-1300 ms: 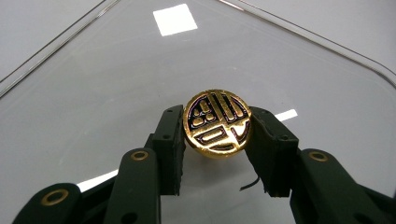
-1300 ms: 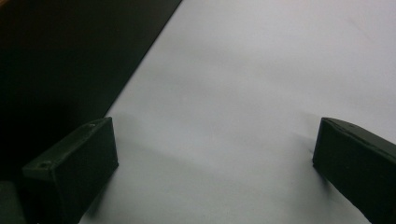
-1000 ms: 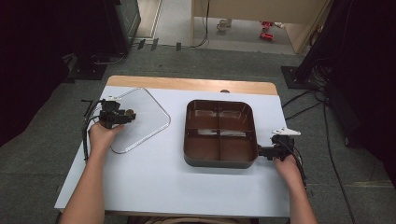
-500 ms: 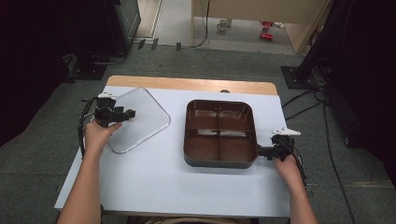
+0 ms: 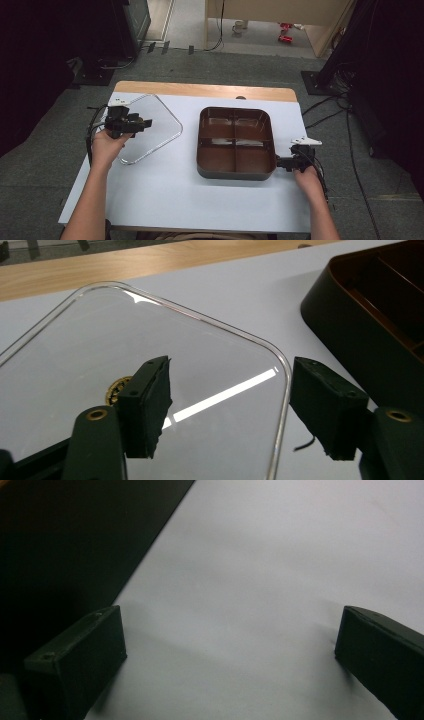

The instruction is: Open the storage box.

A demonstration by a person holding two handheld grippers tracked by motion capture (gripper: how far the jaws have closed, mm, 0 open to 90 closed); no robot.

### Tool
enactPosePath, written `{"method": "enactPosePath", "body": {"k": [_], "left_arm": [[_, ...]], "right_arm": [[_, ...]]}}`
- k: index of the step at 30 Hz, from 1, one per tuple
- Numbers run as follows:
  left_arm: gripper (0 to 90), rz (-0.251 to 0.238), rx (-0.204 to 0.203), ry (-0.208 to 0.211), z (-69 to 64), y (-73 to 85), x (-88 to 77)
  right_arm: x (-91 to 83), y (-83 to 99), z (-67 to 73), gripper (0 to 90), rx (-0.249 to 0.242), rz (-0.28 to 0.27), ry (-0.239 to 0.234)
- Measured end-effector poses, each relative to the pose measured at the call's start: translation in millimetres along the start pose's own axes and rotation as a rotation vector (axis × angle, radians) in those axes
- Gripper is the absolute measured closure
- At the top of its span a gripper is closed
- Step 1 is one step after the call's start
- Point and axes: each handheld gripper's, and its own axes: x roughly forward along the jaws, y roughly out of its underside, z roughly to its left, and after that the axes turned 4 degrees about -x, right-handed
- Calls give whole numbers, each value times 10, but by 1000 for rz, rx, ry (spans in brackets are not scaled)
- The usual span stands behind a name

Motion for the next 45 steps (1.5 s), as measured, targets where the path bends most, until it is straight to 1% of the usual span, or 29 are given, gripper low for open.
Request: {"method": "enactPosePath", "body": {"k": [1, 2, 3, 5, 6, 7, 8, 9, 10, 11, 12, 13, 14, 15, 16, 17, 18, 19, 21, 25, 27, 28, 29, 32, 34, 37, 40, 43, 45], "left_arm": [[299, 2, 8, -2, -40, 2, 4], [281, 2, 17, 14, -100, 4, 10], [279, 2, 17, 14, -100, 4, 10], [270, -13, 16, 42, -164, 6, 25], [266, -24, 14, 64, -225, 6, 43], [264, -24, 14, 64, -225, 6, 43], [260, -25, 22, 75, -317, 11, 74], [260, -25, 22, 75, -317, 11, 74], [256, -17, 43, 87, -401, 22, 104], [252, -17, 43, 87, -401, 22, 104], [252, -14, 60, 99, -474, 40, 133], [247, -14, 60, 99, -474, 40, 133], [245, -3, 85, 113, -567, 72, 169], [245, -3, 85, 113, -567, 72, 169], [245, -4, 98, 120, -605, 91, 188], [245, -1, 110, 130, -642, 111, 206], [245, 9, 123, 150, -703, 149, 240], [245, 9, 123, 150, -703, 149, 240], [245, 17, 132, 162, -772, 202, 279], [211, 25, 164, 190, -851, 300, 311], [212, 30, 177, 192, -884, 360, 325], [212, 35, 184, 194, -911, 422, 336], [212, 35, 184, 194, -911, 422, 336], [212, 43, 211, 195, -964, 513, 351], [212, 44, 219, 198, -996, 554, 356], [212, 63, 237, 198, -1058, 619, 375], [213, 76, 237, 200, -1079, 655, 403], [213, 101, 263, 194, -1102, 693, 442], [212, 115, 268, 189, -1115, 714, 481]], "right_arm": [[0, 0, 0, 0, 0, 0, 0], [0, 0, 0, 0, 0, 0, 0], [0, 0, 0, 0, 0, 0, 0], [0, 0, 0, 0, 1, 0, 0], [0, 0, 0, 0, 0, 0, 0], [0, 0, 0, 0, 0, 0, 0], [0, -1, 0, 0, 0, 0, 0], [0, -1, 0, 0, 0, 0, 0], [0, -1, -1, 0, 0, 1, -1], [0, -1, -1, 0, 0, 1, -1], [0, -1, -1, 0, 0, 1, -1], [0, -1, -1, 0, 0, 1, -1], [0, -1, -1, 0, 0, 1, -1], [0, -1, -1, 0, 0, 1, -1], [0, -1, -1, 0, 0, 1, -1], [0, -1, -1, 0, 0, 1, -1], [0, -1, -1, 0, 0, 1, -1], [0, -1, -1, 0, 0, 1, -1], [0, -1, -2, 0, 0, 1, -1], [1, -1, -1, 0, 0, 1, -1], [0, -1, -1, 0, 2, 1, -1], [1, -1, -2, 0, 0, 1, -1], [1, -1, -2, 0, 0, 1, -1], [1, -1, -1, 0, 0, 1, -1], [0, -1, -1, 0, 0, 1, -1], [1, -1, -1, 0, 0, 1, -1], [1, -1, -1, 0, 0, 1, -1], [1, -1, -1, 0, 0, 1, -1], [1, -1, -1, 0, 0, 1, -1]]}}
